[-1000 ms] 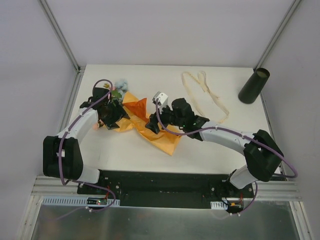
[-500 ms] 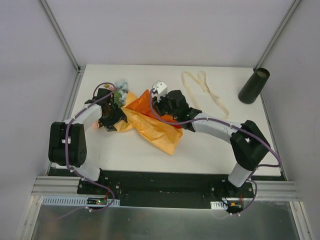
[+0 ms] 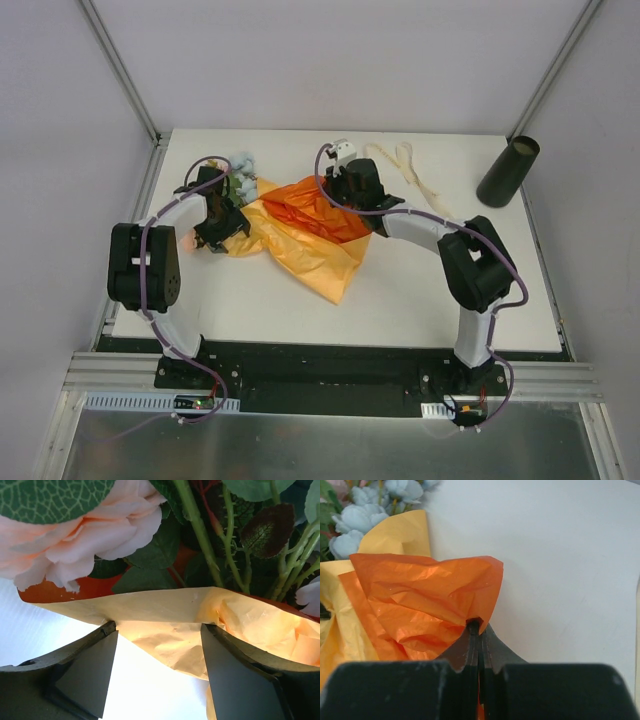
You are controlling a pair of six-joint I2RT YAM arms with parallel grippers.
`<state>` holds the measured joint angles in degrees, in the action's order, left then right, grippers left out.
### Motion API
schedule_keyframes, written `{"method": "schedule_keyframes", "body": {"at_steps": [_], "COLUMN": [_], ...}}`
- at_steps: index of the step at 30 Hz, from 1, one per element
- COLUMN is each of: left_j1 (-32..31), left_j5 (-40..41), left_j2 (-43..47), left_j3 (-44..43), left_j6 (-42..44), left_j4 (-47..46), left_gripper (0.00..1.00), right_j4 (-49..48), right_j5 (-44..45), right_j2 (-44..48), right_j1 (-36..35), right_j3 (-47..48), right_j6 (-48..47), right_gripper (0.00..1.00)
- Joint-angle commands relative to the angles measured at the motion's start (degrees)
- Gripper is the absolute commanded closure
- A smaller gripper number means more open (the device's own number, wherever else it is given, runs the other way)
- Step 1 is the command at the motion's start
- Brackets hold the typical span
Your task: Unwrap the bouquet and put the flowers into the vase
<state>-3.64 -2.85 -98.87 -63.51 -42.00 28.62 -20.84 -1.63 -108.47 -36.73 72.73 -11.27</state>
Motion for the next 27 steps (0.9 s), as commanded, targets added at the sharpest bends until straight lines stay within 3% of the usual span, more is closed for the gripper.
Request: {"method": "schedule_keyframes", "body": {"at_steps": [1, 8, 24, 27], "left_j1": [0.9, 1.2, 1.2, 1.2], "left_j5": [4.8, 5.7, 6.2, 4.4], "left_j2": [-2.2, -5.5, -4.5, -1.9], "left_j3": [-3.8, -8.1, -8.7, -9.6], "left_j6": [1.8, 2.7, 2.3, 2.7], "left_j4": [0.7, 1.8, 3.0, 3.6], "left_gripper": [0.3, 0.29, 0.26, 0.25], "right_j4": [-2.0, -0.4, 7.7, 10.5], "right_j5": [4.0, 6.5, 8.9, 8.7], "right_j2": [-2.8, -6.1, -10.3, -7.6], "right_j1": [2.7, 6.3, 11.4, 11.6], "right_j3": [4.3, 5.2, 10.6, 11.6], "right_j6": [7.9, 16.2, 20.4, 20.6], "right_gripper": [1.0, 1.0, 1.0, 0.88]}}
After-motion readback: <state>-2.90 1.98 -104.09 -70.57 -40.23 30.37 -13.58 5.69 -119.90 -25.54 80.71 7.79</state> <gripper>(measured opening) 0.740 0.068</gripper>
